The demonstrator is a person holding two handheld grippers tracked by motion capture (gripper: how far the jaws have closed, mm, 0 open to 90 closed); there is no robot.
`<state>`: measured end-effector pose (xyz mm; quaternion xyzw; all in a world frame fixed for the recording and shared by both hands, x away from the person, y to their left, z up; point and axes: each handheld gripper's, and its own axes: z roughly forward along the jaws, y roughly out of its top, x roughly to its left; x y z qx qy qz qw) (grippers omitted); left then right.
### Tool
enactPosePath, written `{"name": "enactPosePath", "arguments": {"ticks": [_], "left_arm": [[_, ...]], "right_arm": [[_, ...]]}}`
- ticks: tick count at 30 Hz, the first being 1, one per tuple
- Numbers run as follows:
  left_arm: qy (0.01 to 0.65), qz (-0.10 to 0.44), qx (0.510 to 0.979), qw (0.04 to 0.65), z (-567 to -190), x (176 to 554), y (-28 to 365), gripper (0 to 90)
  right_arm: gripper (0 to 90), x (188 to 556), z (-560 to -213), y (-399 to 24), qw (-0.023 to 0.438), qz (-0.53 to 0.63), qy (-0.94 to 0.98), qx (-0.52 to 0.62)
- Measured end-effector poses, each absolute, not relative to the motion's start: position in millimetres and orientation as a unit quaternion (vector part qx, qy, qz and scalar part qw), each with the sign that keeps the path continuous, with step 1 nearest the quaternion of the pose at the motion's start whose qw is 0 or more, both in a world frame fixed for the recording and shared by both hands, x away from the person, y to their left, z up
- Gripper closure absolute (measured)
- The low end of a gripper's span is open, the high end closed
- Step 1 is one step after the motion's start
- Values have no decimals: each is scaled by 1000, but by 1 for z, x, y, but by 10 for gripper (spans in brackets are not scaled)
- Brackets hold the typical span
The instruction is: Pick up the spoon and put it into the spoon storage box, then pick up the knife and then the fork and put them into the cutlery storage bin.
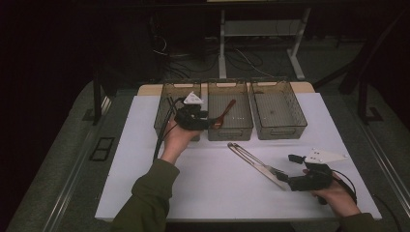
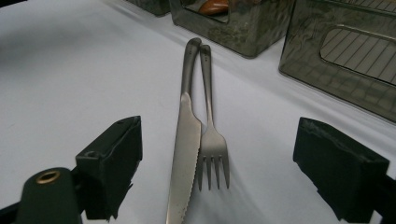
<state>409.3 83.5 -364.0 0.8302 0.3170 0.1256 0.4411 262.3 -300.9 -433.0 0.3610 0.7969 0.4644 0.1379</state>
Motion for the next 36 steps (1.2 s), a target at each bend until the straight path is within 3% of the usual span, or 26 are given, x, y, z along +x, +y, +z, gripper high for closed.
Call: {"name": "enactPosePath", "arguments": {"ticks": [13,29,36], "left_arm": [[303,119,823,465,-366,373,112,431],[283,108,827,473,-394,328,142,314],[287,116,822,478,-405,308,157,212]], "right_arm": [[150,261,-433,-300,140,462,800,357],[150,259,-433,-303,142,463,797,361],[150,259,-433,-303,141,463,797,361]]}}
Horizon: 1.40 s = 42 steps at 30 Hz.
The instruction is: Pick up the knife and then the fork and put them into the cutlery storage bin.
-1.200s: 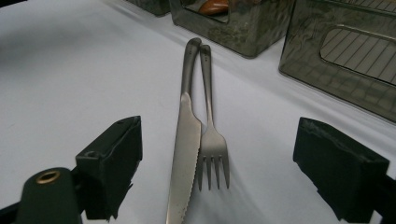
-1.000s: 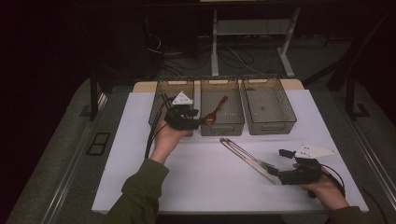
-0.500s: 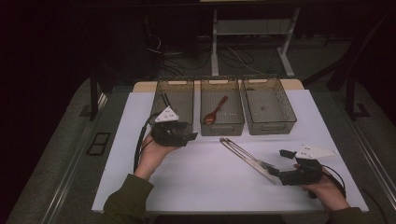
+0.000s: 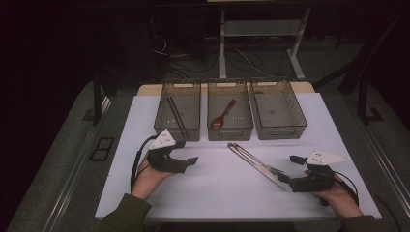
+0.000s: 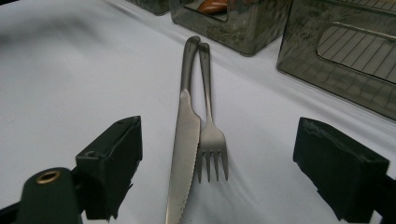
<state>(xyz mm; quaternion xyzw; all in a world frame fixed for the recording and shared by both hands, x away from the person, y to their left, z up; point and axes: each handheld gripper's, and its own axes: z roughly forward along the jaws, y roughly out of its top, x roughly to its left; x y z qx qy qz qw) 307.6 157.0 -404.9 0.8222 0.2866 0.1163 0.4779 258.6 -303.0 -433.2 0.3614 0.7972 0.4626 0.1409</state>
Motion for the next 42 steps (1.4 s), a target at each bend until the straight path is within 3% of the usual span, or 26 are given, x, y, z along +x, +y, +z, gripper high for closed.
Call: {"name": "enactPosePath", "arguments": {"ticks": [13,42], "left_arm": [[305,124,812,483,-422,282,174,0],[293,109,829,464,-434,270,171,0]], "right_arm": [[150,259,-433,-303,141,462,798,361],[110,269,-420,-301,119,413,816,387]]}}
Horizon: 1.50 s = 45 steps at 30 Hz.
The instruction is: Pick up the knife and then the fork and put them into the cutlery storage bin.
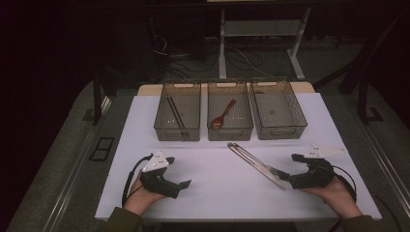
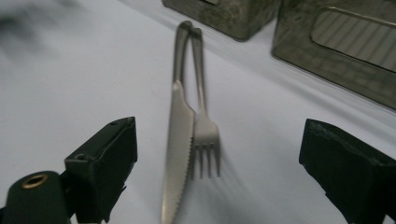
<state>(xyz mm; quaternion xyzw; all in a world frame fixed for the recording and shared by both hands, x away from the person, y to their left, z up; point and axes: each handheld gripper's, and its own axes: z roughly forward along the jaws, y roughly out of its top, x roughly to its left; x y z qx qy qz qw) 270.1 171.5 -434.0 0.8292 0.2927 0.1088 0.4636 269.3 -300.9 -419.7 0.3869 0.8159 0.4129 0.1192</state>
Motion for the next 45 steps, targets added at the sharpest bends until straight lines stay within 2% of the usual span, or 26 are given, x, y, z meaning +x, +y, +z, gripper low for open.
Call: {"name": "enactPosePath", "arguments": {"ticks": [11,45], "left_arm": [[291,107,829,465,-435,270,169,0],[292,101,825,473,-437,271,169,0]], "right_arm": [[134,284,-416,-288,130,370,840,376],[147,346,-400,-240,83,356,859,359]]}}
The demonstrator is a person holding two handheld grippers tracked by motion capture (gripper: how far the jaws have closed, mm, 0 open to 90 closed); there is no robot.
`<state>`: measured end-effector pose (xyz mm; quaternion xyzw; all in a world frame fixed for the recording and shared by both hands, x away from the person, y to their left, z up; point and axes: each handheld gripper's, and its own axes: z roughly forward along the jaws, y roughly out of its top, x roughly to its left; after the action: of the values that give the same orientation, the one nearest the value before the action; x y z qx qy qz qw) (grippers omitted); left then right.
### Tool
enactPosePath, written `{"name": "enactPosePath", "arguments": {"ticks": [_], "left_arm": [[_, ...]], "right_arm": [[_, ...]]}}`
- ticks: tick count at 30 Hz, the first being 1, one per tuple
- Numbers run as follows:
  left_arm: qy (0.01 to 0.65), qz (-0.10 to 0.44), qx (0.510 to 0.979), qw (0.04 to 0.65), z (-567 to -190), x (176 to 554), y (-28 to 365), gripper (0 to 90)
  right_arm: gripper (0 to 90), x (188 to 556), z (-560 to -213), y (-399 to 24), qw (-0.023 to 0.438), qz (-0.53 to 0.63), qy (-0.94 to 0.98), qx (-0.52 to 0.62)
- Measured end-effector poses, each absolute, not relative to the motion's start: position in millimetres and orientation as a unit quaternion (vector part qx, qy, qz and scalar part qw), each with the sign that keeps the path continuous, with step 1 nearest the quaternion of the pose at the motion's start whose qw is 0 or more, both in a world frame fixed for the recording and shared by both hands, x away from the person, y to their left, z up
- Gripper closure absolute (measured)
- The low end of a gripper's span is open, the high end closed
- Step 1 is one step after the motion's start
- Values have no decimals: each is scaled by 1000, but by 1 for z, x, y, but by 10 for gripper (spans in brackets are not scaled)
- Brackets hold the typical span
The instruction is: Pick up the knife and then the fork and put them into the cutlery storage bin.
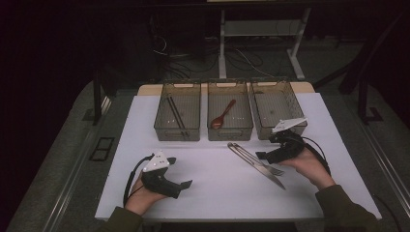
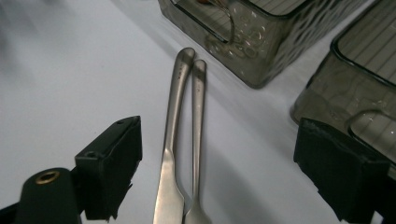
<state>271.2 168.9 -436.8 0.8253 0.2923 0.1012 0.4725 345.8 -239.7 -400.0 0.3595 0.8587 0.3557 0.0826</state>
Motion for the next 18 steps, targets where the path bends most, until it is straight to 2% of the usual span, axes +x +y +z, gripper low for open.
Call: {"name": "enactPosePath", "arguments": {"ticks": [17,18], "left_arm": [[291,99,825,474,-437,271,169,0],[291,99,825,474,-437,272,169,0]], "right_arm": [[148,370,-401,-213,58,314,882,347],[170,370,-402,-212,55,311,883,348]]}}
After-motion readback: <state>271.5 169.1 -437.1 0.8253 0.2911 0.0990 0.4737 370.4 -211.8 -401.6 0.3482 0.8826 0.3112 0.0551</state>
